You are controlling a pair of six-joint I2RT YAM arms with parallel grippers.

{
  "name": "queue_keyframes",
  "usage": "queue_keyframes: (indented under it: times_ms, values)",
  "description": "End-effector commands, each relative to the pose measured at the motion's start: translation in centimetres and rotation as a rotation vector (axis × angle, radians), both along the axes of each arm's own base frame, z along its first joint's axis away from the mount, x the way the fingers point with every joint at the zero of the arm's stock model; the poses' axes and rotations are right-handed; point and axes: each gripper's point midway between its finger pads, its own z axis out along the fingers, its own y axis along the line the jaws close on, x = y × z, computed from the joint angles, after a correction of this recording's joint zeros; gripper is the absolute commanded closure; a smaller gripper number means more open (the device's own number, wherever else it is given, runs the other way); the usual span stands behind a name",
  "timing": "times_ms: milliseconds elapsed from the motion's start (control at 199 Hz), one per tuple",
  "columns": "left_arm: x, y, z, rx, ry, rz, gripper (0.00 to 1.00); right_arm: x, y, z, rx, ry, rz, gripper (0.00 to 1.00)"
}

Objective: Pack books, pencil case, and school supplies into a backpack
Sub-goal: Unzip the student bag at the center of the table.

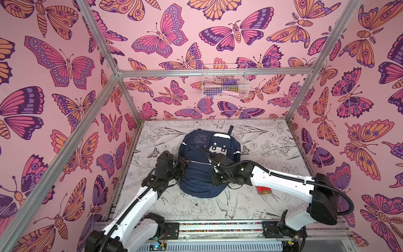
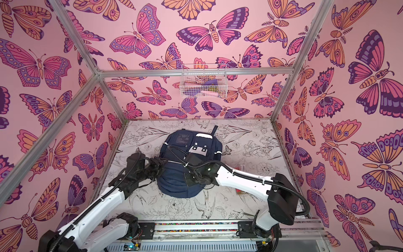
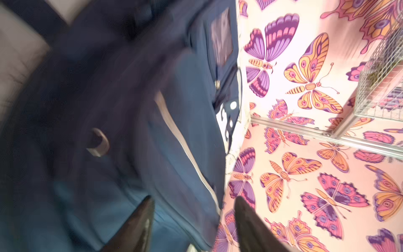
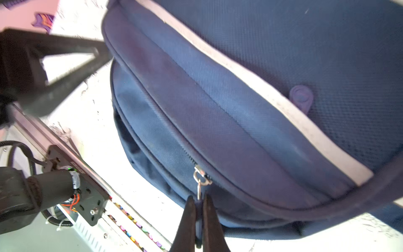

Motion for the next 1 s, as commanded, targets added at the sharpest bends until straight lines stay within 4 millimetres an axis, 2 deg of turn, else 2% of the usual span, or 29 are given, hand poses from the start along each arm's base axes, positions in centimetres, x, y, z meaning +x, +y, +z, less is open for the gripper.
queue_keyframes:
  times_ms: [0, 100, 181, 426, 487, 497, 512, 617, 767, 908, 998]
  values:
    - [-1.2, 0.9, -3.9, 0.022, 0.137, -0.021, 0.44, -0.8, -0.6, 0.5, -0.008, 0.019, -0.007, 1.0]
    - [-0.4, 0.4, -4.3, 0.007, 0.146, -0.047, 0.44, -0.9, -0.2, 0.3, -0.008, 0.033, 0.0, 1.0]
    - [0.4, 0.2, -4.4, -0.007, 0.127, -0.054, 0.48, -0.8, 0.2, 0.3, -0.004, 0.039, 0.003, 1.0]
    - [2.4, -1.3, -4.1, -0.094, 0.06, -0.086, 0.78, -0.8, 0.9, 0.6, 0.007, 0.05, 0.021, 1.0]
    - [2.5, -1.6, -4.3, -0.115, 0.056, -0.093, 0.93, -0.7, 1.1, 0.9, 0.015, 0.046, 0.023, 1.0]
    - [2.5, -1.7, -4.2, -0.118, 0.054, -0.093, 0.96, -0.7, 1.2, 0.1, -0.003, 0.059, 0.023, 1.0]
    - [2.5, -1.7, -4.3, -0.122, 0.055, -0.094, 1.0, -0.7, 1.4, -0.1, -0.007, 0.063, 0.024, 1.0]
    - [2.2, -1.9, -4.1, -0.137, 0.054, -0.1, 1.0, -0.4, 3.0, 0.0, 0.027, 0.079, 0.039, 1.0]
    - [1.6, -2.0, -3.5, -0.159, 0.046, -0.081, 1.0, 0.9, 7.1, 0.2, 0.085, 0.105, 0.06, 1.0]
    - [1.1, -1.5, -3.2, -0.168, 0.032, -0.041, 1.0, 3.3, 11.0, 0.2, 0.088, 0.096, 0.046, 1.0]
    - [0.5, -1.2, -3.4, -0.174, 0.032, -0.024, 1.0, 5.2, 11.7, 0.1, 0.056, 0.078, 0.014, 1.0]
